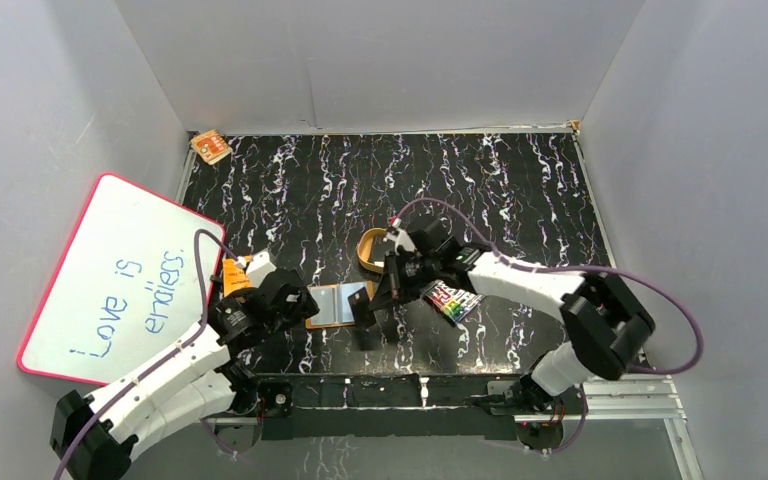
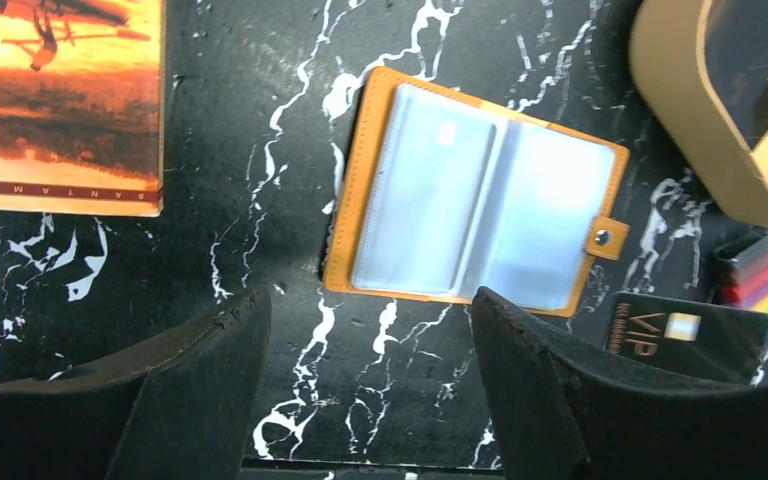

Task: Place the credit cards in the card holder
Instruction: Insert the credit card into the card holder.

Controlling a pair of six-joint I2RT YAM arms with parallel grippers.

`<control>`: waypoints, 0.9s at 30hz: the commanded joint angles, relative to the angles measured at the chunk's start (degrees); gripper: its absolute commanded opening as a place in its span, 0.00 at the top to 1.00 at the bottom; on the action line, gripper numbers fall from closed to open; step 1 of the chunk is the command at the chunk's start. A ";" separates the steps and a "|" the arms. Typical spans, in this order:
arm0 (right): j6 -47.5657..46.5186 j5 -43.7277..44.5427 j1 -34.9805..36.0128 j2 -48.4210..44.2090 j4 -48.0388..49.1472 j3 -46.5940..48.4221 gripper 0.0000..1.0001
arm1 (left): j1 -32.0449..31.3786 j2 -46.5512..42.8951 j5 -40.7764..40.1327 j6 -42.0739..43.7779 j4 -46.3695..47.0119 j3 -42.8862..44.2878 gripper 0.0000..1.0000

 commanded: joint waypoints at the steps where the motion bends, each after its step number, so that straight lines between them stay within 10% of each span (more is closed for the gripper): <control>1: -0.91 -0.58 2.64 6.53 7.34 1.14 1.00 | -0.17 2.41 -2.86 -3.15 -0.51 -1.83 0.30; 27: 4.34 1.67 3.07 17.71 17.76 5.17 1.00 | -0.05 7.76 -7.80 -7.47 -0.01 -3.44 0.33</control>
